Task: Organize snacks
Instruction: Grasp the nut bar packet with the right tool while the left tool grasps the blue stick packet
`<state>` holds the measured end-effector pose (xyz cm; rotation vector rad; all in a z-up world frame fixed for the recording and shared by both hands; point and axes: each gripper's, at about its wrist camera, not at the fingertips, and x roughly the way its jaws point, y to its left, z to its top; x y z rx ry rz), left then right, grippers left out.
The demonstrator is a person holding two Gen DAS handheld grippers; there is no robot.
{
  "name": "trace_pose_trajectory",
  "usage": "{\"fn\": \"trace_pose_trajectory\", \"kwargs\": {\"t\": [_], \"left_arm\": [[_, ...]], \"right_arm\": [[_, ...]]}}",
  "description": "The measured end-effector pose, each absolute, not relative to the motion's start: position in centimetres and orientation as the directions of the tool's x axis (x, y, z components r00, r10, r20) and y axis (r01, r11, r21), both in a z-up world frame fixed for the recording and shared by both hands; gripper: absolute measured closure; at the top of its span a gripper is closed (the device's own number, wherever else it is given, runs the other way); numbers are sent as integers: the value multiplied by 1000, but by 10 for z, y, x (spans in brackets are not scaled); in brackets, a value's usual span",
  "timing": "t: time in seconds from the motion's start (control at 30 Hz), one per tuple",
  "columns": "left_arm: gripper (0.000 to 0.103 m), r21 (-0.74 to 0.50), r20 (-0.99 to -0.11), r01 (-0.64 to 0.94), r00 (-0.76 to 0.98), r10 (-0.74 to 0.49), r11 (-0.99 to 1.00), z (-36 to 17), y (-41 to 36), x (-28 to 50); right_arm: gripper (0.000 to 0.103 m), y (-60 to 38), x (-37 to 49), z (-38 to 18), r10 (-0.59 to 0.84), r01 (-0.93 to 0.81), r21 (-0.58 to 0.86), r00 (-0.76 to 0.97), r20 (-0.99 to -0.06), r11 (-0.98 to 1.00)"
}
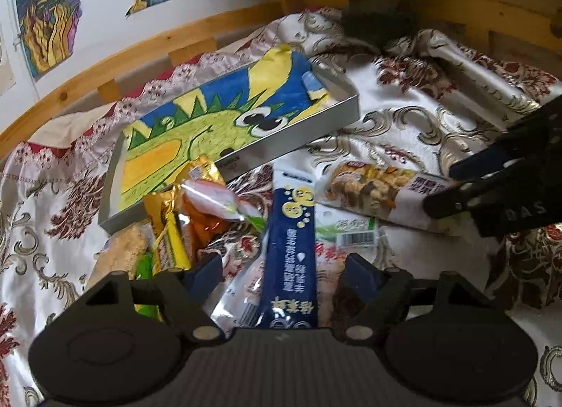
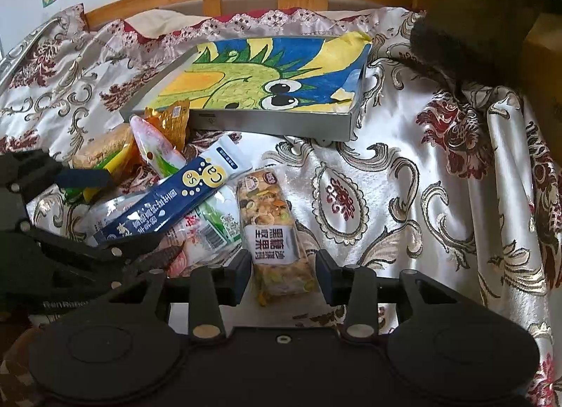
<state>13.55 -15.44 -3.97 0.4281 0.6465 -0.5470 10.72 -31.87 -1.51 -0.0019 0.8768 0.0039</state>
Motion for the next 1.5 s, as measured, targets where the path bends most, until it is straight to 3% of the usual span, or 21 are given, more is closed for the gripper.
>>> {"fn": "trace_pose_trajectory", "kwargs": {"t": [0.1, 0.4, 0.77, 0.87, 1.07, 1.23, 1.37, 1.43, 1.5], "left_arm": [[26, 207, -671, 604, 660, -338, 770, -45, -159, 135], [59, 199, -708, 593, 638, -303, 781, -53, -163, 149], [54, 277, -725, 626, 634, -269, 729, -61, -182, 156], [62, 282, -725, 614, 639, -255, 737, -62, -181, 156], [67, 171, -743, 596, 601, -294, 785, -53, -163, 161], [67, 64, -750, 575, 567, -341, 816, -50, -145, 156], [67, 18, -749, 557, 558, -358, 830, -50, -134, 150], [68, 5, -749, 550, 555, -361, 835, -50, -131, 146], [68, -15, -752, 542, 548, -367, 840, -50, -129, 144]], "right_arm": [[61, -319, 107, -14, 4, 12, 16, 652, -758, 1000], [60, -313, 110, -19, -9, 28, 13, 673, -740, 1000], [60, -307, 113, -24, -25, 19, -16, 673, -740, 1000], [58, -307, 114, -26, -21, 17, -13, 668, -744, 1000], [54, -304, 114, -28, -23, -1, -32, 666, -746, 999], [45, -292, 115, -37, -55, -52, -118, 656, -752, 992], [48, -277, 115, -46, -114, -95, -238, 674, -730, 967], [57, -276, 116, -48, -112, -102, -243, 674, -730, 965], [60, -275, 116, -49, -95, -112, -227, 671, -736, 968]]}}
